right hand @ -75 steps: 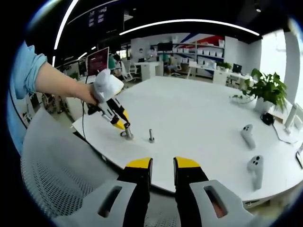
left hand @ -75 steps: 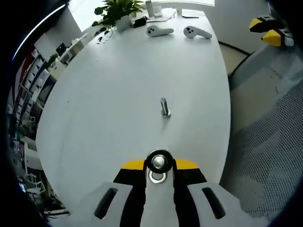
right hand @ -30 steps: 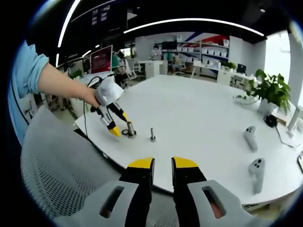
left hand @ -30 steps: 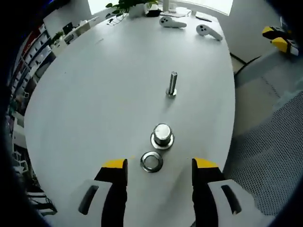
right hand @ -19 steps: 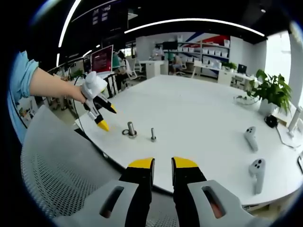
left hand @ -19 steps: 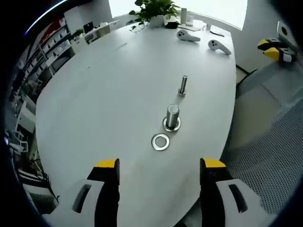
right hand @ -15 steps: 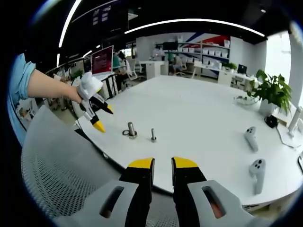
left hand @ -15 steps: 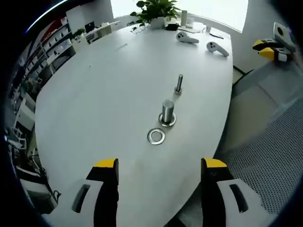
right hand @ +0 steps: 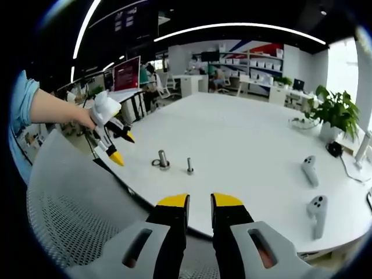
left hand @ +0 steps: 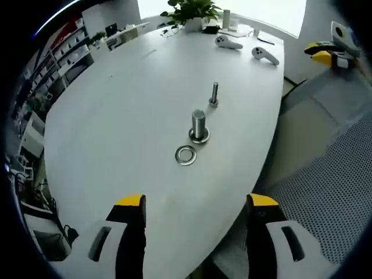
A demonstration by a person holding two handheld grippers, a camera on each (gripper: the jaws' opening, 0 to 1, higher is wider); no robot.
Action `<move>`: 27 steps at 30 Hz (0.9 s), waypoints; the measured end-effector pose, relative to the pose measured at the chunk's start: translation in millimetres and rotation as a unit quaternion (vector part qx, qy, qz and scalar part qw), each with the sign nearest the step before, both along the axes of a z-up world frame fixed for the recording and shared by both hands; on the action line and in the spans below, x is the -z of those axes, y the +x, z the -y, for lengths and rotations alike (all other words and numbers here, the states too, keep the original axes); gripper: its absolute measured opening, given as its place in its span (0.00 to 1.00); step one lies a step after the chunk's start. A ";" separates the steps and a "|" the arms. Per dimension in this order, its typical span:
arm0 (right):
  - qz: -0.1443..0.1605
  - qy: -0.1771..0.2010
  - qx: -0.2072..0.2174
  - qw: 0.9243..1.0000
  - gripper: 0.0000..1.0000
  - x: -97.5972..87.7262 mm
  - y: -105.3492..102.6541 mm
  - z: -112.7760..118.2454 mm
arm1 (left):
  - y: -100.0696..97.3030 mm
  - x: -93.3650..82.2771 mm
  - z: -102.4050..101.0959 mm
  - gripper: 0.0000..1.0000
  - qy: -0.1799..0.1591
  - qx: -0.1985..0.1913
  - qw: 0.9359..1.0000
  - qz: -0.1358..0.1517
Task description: Place the washer onto the threaded stud by aligning its center hole with the stud, sliding it down to the base, and recovering from edge contact or off-axis alignment until the washer reaches the visible bottom stop.
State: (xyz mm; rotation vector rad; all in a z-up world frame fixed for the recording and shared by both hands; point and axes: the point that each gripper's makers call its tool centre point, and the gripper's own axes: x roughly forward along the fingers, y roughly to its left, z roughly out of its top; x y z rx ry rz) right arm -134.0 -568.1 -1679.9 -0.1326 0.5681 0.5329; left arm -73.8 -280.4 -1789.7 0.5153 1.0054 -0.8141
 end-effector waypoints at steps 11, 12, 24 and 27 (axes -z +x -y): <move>-0.019 0.018 -0.007 1.000 0.18 2.6 -3.7 -4.0 | 20.1 10.9 15.0 0.64 0.017 0.026 0.999 0.008; -0.020 0.017 -0.007 1.000 0.18 2.7 -3.8 -3.7 | 21.7 11.8 17.3 0.64 0.019 0.032 0.999 0.009; -0.017 0.014 -0.001 1.000 0.18 2.8 -2.6 -1.3 | 24.7 25.7 23.0 0.60 0.045 0.078 0.996 -0.015; -0.015 0.012 0.000 1.000 0.18 2.5 -2.1 -1.0 | 28.0 28.6 24.1 0.60 0.048 0.082 0.995 -0.018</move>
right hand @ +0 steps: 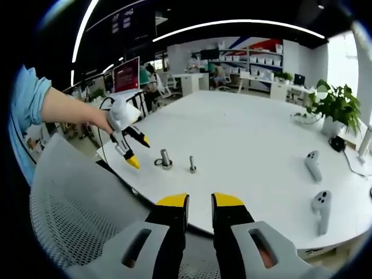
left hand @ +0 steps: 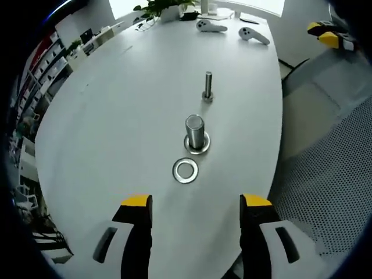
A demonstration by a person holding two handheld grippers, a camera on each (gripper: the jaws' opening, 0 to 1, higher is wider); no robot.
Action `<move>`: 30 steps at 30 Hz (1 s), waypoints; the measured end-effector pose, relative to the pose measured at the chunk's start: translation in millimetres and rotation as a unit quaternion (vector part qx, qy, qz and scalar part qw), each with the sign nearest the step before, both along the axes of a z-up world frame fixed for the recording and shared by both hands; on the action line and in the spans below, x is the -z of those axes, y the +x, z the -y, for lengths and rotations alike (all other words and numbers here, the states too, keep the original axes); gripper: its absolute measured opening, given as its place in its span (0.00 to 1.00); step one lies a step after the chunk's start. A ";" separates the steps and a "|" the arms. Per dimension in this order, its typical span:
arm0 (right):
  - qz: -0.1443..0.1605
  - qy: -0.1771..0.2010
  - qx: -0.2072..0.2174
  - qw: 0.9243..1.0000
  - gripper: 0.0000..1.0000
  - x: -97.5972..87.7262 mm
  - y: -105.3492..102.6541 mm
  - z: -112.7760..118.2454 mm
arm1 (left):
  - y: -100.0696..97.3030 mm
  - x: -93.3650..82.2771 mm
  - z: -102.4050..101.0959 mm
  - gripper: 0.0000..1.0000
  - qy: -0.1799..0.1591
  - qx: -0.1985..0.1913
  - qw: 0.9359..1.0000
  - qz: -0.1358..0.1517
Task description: Place the washer onto the threaded stud by aligning its center hole with the stud, sliding it down to the base, and recovering from edge contact or off-axis alignment until the washer reaches the visible bottom stop.
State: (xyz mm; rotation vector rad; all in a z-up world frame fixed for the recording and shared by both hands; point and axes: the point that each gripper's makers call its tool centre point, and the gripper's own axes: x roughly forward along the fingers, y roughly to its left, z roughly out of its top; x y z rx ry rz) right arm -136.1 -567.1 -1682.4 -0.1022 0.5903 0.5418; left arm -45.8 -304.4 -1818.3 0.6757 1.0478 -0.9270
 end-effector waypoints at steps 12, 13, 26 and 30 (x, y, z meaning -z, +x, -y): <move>0.007 0.000 0.002 1.000 0.17 -1.2 1.4 0.0 | 8.6 6.2 0.4 0.58 -0.003 0.006 1.000 0.000; 0.007 0.000 0.001 1.000 0.17 -1.2 1.4 0.0 | 10.0 6.2 0.4 0.58 -0.003 0.005 1.000 0.001; 0.006 0.000 0.007 1.000 0.17 -0.8 2.5 1.2 | 7.8 13.3 6.7 0.49 0.009 0.029 0.999 -0.020; 0.008 0.000 0.010 1.000 0.17 -1.2 3.2 2.0 | 13.4 12.7 15.6 0.43 0.006 0.048 0.999 -0.007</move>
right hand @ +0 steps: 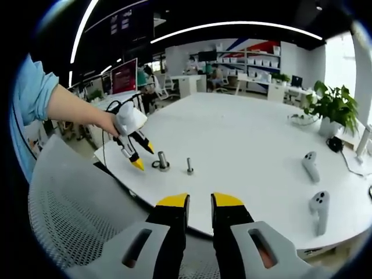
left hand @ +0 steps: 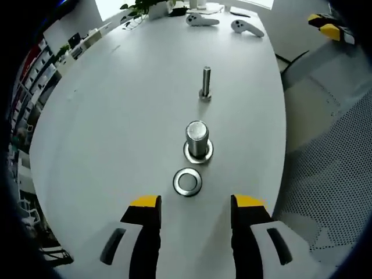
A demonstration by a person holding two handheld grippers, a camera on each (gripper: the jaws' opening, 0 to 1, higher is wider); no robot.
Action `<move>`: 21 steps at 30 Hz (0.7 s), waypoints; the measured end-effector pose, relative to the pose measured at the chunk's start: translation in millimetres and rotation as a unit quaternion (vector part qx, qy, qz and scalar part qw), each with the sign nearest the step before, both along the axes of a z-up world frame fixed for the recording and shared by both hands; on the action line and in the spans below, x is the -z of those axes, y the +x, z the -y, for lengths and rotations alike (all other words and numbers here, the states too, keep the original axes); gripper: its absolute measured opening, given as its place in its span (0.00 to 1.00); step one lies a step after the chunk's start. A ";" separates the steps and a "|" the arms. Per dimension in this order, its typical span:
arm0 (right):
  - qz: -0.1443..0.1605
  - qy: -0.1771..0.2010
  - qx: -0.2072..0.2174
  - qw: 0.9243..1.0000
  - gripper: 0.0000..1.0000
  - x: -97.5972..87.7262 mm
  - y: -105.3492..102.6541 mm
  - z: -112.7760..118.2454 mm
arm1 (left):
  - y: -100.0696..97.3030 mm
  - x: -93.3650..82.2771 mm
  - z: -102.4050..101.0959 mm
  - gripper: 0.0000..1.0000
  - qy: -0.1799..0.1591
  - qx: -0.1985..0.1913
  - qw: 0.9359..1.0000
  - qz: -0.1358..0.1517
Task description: Place the washer onto the threaded stud by aligning its center hole with the stud, sliding it down to the base, and recovering from edge contact or off-axis alignment until the washer reaches the visible bottom stop.
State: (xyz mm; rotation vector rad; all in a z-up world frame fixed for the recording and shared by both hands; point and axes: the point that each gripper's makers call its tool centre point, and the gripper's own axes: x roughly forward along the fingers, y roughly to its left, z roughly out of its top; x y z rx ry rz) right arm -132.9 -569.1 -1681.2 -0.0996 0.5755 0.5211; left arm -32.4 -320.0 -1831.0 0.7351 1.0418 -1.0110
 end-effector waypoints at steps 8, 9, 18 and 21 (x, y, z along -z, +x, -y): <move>-0.002 0.002 0.002 1.000 0.17 0.2 -0.1 0.4 | 5.8 10.3 9.0 0.38 0.008 0.012 1.000 -0.006; -0.002 0.002 0.003 1.000 0.17 0.3 -0.1 0.5 | 6.6 12.1 9.4 0.37 0.011 0.013 1.000 -0.005; -0.005 0.000 -0.001 1.000 0.17 1.1 -0.5 -0.1 | 8.1 20.0 11.8 0.33 0.029 0.027 0.999 -0.013; -0.005 0.000 -0.002 1.000 0.17 1.2 -0.7 -0.2 | 5.5 21.0 11.7 0.30 0.030 0.017 0.999 -0.029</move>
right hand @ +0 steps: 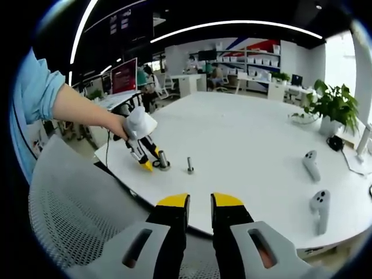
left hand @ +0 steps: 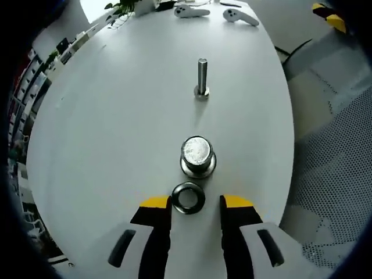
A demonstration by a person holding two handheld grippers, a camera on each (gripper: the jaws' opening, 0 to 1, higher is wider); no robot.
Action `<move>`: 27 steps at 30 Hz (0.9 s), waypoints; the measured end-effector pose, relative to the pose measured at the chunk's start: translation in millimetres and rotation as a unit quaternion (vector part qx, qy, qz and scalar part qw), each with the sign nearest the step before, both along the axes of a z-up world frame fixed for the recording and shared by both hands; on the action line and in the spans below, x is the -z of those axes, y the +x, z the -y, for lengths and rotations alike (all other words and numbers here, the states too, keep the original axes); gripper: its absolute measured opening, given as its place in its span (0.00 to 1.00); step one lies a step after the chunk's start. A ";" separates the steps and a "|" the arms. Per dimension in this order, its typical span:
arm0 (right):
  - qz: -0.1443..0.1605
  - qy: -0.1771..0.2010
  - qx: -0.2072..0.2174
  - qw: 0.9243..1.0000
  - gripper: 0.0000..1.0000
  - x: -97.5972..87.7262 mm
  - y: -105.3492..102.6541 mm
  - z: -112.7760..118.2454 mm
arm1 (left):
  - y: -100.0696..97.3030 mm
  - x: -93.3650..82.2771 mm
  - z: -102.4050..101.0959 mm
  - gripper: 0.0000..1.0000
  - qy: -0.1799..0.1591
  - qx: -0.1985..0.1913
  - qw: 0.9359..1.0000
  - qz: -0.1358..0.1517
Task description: Place the washer onto the threaded stud by aligning its center hole with the stud, sliding it down to the base, and recovering from edge contact or off-axis alignment until the washer reaches the visible bottom stop.
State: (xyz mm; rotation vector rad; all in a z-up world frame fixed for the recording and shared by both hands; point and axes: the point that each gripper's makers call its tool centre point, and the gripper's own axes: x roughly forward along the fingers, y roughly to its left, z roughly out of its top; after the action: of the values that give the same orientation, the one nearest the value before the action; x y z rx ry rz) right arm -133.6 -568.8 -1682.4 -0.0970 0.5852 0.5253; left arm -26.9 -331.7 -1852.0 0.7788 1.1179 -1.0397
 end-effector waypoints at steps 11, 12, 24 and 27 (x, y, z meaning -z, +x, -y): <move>0.004 0.003 -0.001 1.000 0.17 -1.1 0.2 -0.6 | 5.1 -1.1 -1.6 0.21 0.000 0.001 1.000 0.007; 0.004 0.003 -0.001 1.000 0.17 -1.1 0.2 -0.6 | 4.6 -1.5 -1.5 0.21 0.001 0.002 1.000 0.008; 0.005 0.003 -0.002 1.000 0.17 -1.5 0.3 -0.7 | 8.0 -6.9 -3.8 0.19 0.011 -0.009 0.999 0.036; 0.005 0.003 -0.001 1.000 0.17 -1.5 0.3 -0.6 | 10.5 -12.7 -5.1 0.19 0.006 -0.019 0.999 0.038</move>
State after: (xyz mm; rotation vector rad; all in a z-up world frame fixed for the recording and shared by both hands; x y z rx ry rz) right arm -133.4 -568.2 -1680.8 -0.0955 0.5743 0.5286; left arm -16.4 -326.5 -1839.3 0.7975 1.0712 -0.9656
